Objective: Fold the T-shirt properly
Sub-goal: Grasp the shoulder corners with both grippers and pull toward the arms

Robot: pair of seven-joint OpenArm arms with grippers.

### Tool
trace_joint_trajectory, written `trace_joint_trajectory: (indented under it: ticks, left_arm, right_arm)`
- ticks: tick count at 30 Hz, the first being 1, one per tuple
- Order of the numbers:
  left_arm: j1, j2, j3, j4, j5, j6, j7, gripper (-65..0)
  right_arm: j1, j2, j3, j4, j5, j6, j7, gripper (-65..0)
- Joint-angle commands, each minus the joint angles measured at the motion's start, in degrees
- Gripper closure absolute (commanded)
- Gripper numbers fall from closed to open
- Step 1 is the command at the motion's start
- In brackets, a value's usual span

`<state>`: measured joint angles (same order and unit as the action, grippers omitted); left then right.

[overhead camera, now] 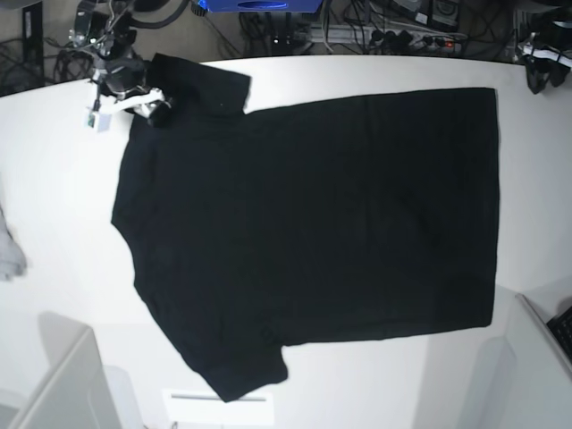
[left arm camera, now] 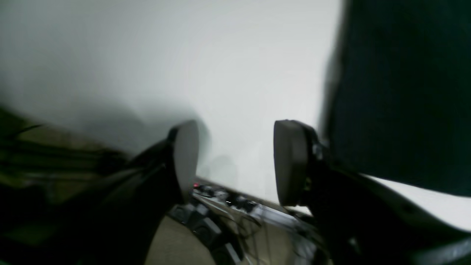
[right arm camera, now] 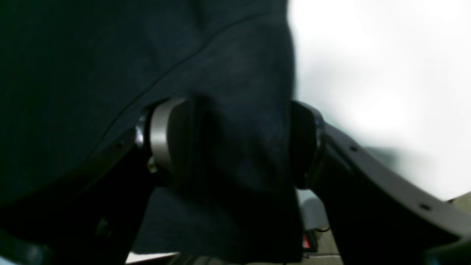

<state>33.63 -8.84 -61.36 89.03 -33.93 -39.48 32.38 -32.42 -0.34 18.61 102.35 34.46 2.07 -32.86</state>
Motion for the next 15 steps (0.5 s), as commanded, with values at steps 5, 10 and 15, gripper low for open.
trace_joint_trajectory:
  ticks: [5,10,15]
  left_arm:
    - [0.4,0.4,2.4,0.2,-0.9,-0.5,-1.1,-31.9]
    - [-0.4,2.3,4.4,0.0,-0.9,-0.5,-1.0,-31.9]
    - [-1.0,3.0,7.3,-3.2,-0.9,-0.5,-1.0,-31.9]
  right_arm:
    - [-1.2,-0.2,-0.1,-0.8,-0.3,-0.8,-4.6,-10.5]
    - [-1.1,-0.2,-0.1,-0.8,-0.3,-0.8,-4.7,0.0]
    - [-1.2,-0.2,-0.2,-0.8,-0.3,-0.8,-4.7,0.0]
